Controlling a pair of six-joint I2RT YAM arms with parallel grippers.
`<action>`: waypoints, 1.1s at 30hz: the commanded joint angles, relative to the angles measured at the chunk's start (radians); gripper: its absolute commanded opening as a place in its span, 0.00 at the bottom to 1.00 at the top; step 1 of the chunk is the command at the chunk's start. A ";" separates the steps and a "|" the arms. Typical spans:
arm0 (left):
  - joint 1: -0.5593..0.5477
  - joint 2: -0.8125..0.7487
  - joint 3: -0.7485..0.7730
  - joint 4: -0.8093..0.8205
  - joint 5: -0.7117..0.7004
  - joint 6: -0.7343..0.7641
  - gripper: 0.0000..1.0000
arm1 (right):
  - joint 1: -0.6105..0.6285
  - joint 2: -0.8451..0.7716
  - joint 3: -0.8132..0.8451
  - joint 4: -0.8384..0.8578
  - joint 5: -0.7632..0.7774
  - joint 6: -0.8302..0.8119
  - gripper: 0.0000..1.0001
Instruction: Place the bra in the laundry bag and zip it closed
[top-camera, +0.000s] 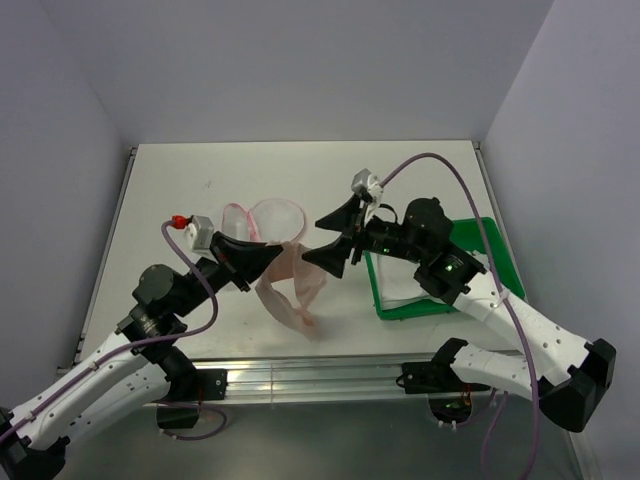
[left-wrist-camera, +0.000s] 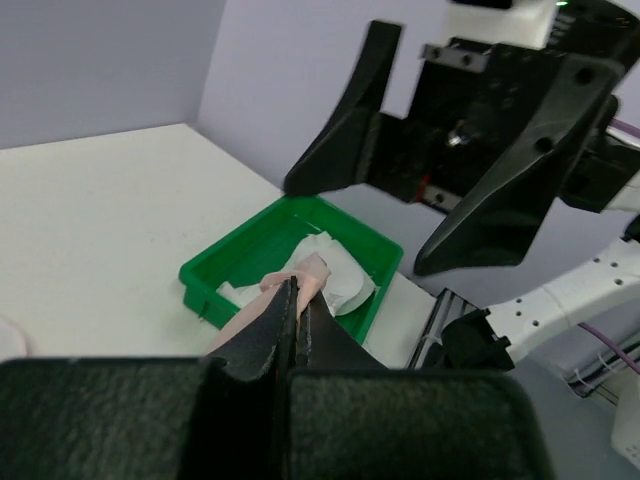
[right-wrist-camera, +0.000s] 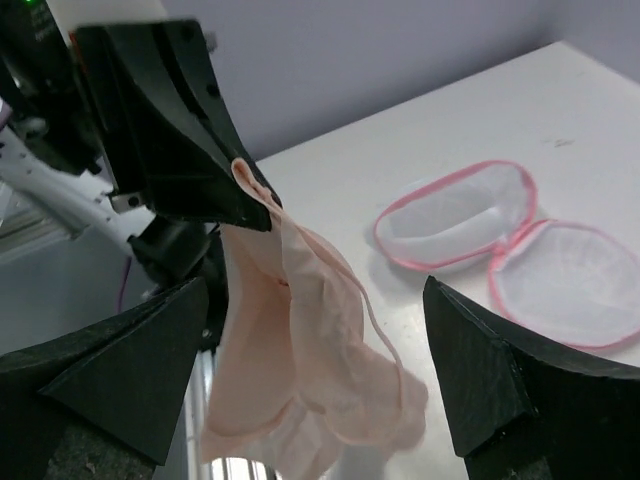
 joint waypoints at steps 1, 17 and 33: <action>0.000 0.006 0.027 0.077 0.108 0.017 0.00 | 0.062 0.059 0.036 -0.078 -0.063 -0.060 0.95; 0.000 0.026 0.001 0.242 0.303 -0.054 0.00 | 0.100 0.051 -0.103 0.098 -0.078 -0.052 0.66; 0.000 -0.110 0.024 -0.210 -0.077 -0.049 0.99 | 0.102 0.019 0.127 -0.268 0.327 -0.037 0.00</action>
